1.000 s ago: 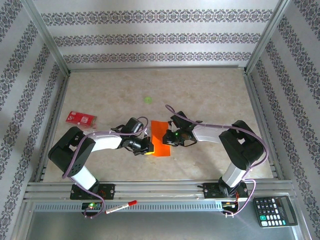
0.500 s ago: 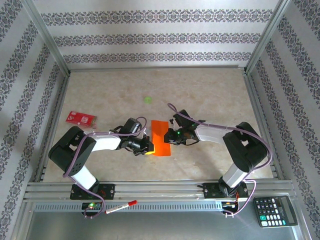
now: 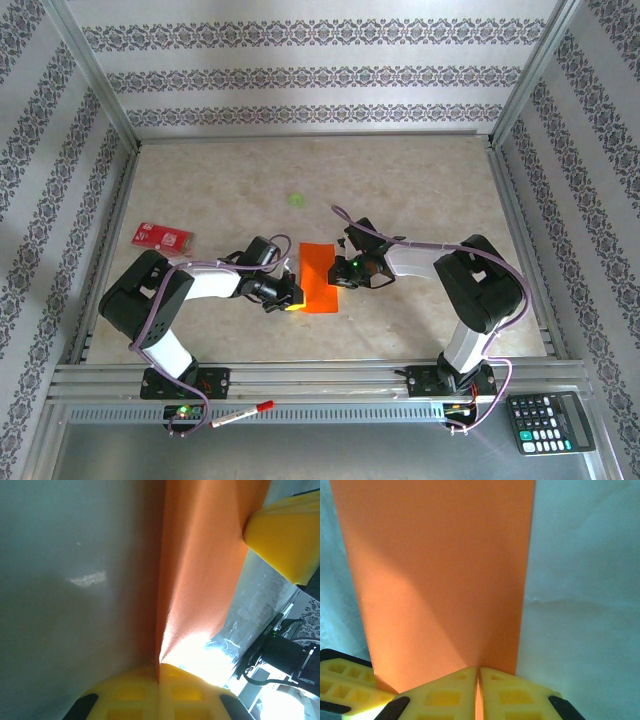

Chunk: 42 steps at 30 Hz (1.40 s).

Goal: Fold a paper plane with a square sheet of paper (pick it up from the middle)
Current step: First fold in half a square sheet of paper at the center of the table.

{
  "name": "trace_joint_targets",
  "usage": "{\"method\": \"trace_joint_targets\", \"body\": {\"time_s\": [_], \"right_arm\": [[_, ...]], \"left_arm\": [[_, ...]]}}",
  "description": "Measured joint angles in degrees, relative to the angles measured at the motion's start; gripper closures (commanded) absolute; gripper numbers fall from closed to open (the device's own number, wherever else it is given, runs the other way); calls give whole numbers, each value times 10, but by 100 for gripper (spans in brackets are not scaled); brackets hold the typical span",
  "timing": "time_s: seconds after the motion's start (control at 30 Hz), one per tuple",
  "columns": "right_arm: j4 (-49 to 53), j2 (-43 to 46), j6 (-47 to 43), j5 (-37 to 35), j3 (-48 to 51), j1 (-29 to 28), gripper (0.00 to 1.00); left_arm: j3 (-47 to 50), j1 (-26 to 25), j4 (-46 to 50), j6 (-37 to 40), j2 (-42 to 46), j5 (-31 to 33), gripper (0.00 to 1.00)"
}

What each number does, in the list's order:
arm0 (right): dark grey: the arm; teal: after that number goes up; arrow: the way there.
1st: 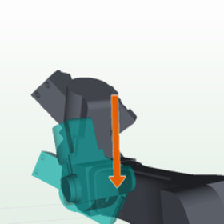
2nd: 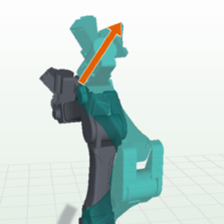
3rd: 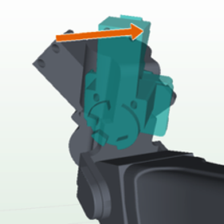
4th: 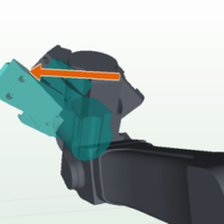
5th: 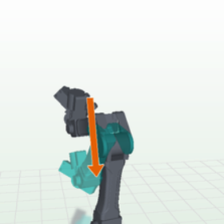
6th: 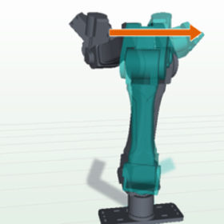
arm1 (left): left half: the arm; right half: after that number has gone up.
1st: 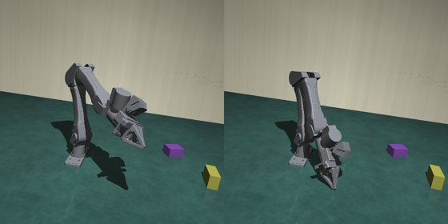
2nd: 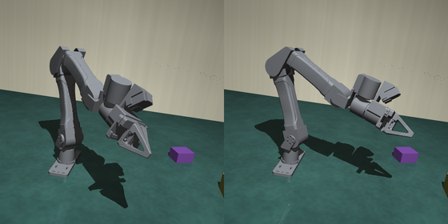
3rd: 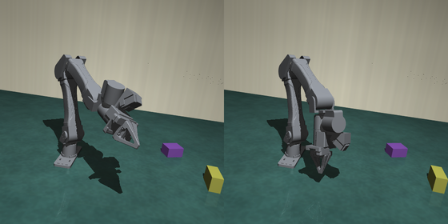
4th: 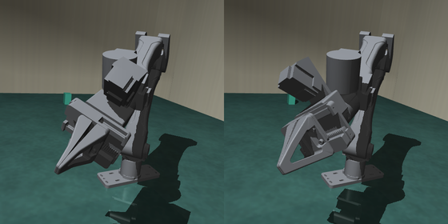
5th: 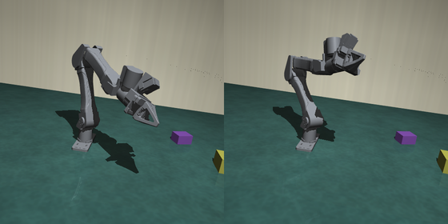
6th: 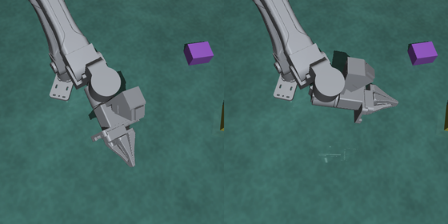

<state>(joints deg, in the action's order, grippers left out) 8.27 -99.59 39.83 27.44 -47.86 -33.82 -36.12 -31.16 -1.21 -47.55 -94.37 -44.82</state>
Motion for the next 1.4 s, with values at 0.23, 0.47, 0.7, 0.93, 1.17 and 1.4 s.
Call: {"method": "trace_joint_targets", "body": {"time_s": [0.23, 0.47, 0.7, 0.93, 1.17, 1.4], "right_arm": [[0, -1, 0, -2, 1, -1, 90], [-4, -1, 1, -6, 4, -2, 91], [-2, 1, 3, -18, 3, -8, 93], [3, 2, 3, -28, 2, -12, 93], [3, 2, 3, -28, 2, -12, 93], [3, 2, 3, -30, 2, -13, 94]], "left_arm": [[-9, 2, 18, 11, -1, 0, 89], [-23, 7, 57, 28, 11, 7, 74], [-39, 23, 111, 50, 99, 45, 68], [-47, 11, 88, 31, 98, 36, 85], [-53, -15, 45, 4, 29, 14, 89], [-59, -13, 45, 7, -7, 16, 91]]}}
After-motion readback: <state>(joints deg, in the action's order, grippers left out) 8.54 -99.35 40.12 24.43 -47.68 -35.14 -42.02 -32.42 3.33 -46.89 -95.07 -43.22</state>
